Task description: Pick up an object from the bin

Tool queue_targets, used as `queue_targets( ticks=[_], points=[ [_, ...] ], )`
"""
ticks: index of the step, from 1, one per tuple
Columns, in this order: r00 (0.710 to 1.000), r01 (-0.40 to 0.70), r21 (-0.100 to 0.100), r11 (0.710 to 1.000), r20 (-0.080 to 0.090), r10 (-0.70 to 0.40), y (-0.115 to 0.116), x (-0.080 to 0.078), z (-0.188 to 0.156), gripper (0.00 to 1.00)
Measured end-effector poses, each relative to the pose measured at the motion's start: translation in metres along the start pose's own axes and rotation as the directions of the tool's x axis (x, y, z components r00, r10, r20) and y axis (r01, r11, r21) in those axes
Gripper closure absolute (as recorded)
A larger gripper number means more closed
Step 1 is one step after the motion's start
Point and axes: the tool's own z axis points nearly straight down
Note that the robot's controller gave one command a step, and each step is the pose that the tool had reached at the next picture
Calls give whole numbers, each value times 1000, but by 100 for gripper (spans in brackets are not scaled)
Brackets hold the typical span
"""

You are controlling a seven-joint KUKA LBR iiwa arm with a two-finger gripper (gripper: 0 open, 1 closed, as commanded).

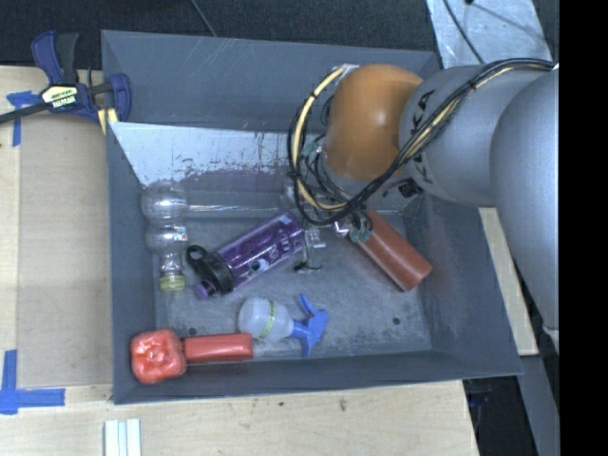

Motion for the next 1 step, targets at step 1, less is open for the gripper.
queue_targets(
  ticks=[1],
  points=[
    [948,319,-3,948,-1,-319,55,37,23,0]
  ],
)
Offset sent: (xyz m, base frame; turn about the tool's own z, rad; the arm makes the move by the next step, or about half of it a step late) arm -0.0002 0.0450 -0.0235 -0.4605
